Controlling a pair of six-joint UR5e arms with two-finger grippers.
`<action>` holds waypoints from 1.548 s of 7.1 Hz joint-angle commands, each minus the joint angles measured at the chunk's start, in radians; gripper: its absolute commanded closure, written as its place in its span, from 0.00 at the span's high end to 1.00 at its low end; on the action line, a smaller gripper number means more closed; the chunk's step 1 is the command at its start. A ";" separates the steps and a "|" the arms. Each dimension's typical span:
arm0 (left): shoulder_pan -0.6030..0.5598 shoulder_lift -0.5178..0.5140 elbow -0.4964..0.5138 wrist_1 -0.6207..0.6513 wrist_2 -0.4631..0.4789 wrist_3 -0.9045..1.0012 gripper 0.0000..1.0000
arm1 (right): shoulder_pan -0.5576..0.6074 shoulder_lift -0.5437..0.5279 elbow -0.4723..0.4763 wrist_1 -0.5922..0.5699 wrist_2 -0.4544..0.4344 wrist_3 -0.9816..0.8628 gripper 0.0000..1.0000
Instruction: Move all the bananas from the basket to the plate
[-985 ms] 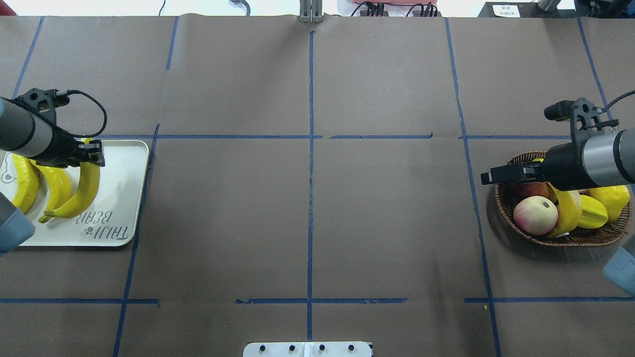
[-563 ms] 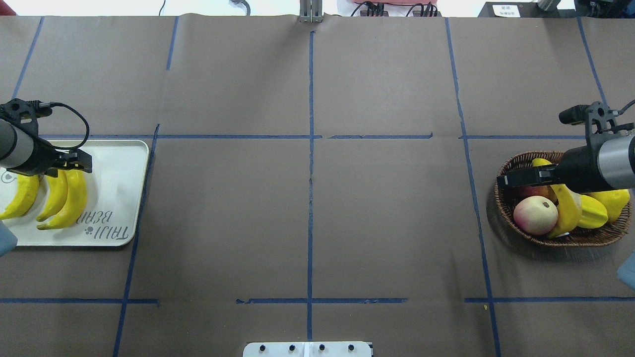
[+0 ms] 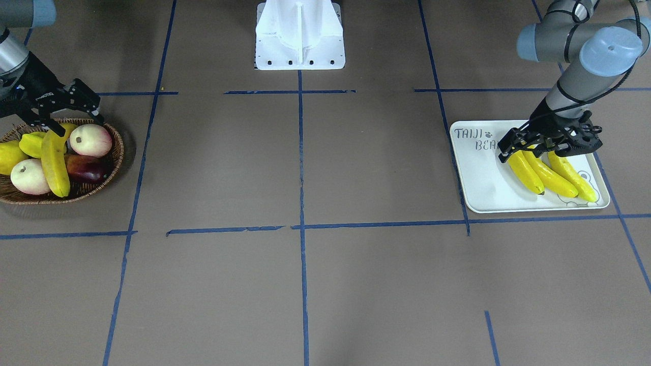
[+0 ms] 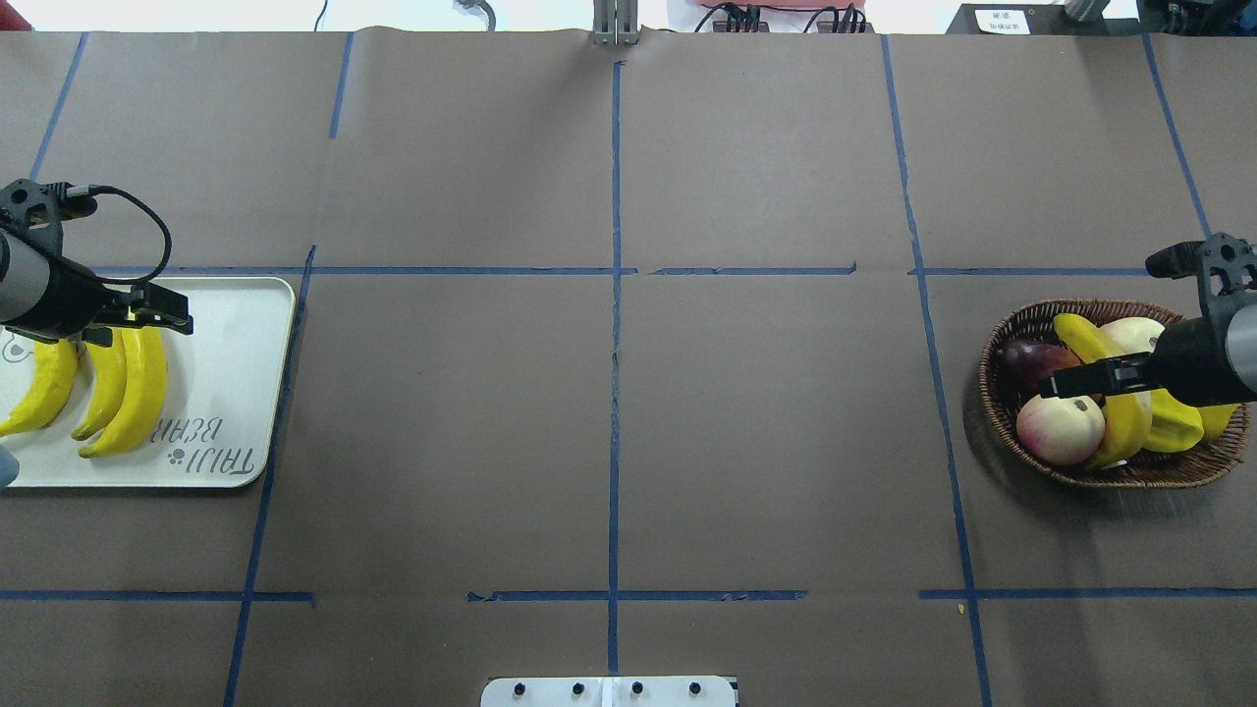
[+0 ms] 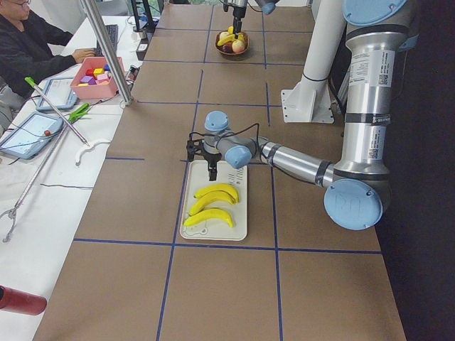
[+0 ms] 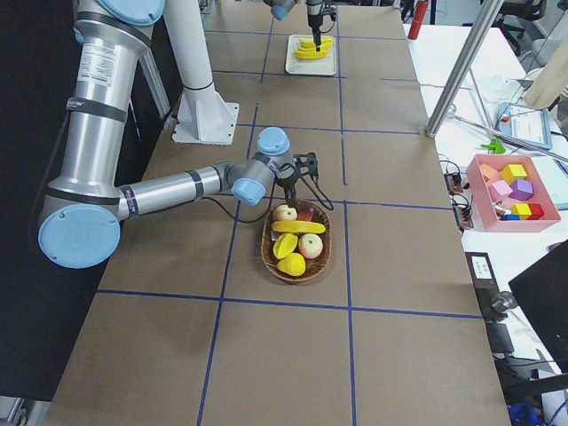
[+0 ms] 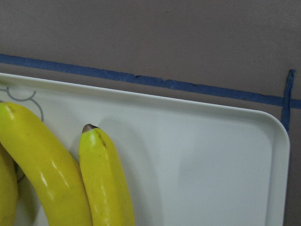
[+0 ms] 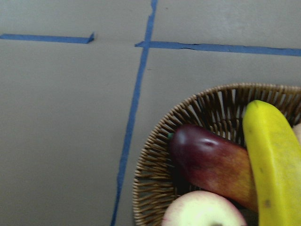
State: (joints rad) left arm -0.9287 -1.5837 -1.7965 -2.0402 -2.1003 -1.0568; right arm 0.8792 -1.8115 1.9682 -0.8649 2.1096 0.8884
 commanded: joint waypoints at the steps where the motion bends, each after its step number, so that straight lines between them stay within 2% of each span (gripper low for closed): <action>1: -0.010 -0.009 -0.006 0.000 -0.020 -0.002 0.99 | 0.065 -0.020 -0.040 -0.005 0.038 -0.011 1.00; 2: -0.010 -0.010 -0.006 0.000 -0.018 -0.009 0.99 | 0.151 -0.009 -0.092 0.001 0.146 -0.014 1.00; 3: -0.010 -0.010 -0.006 0.000 -0.018 -0.011 0.99 | 0.161 0.020 -0.136 0.003 0.164 -0.020 1.00; 5: -0.010 -0.013 -0.006 0.000 -0.018 -0.012 0.99 | 0.153 0.093 -0.221 0.001 0.161 -0.014 1.00; 6: -0.010 -0.013 -0.006 0.000 -0.018 -0.012 0.99 | 0.123 0.103 -0.233 0.001 0.161 -0.013 1.00; 11: -0.010 -0.013 -0.007 -0.002 -0.020 -0.012 0.99 | 0.106 0.075 -0.235 0.006 0.179 -0.022 1.00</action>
State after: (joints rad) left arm -0.9388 -1.5961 -1.8034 -2.0417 -2.1198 -1.0686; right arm 0.9835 -1.7259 1.7294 -0.8593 2.2843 0.8675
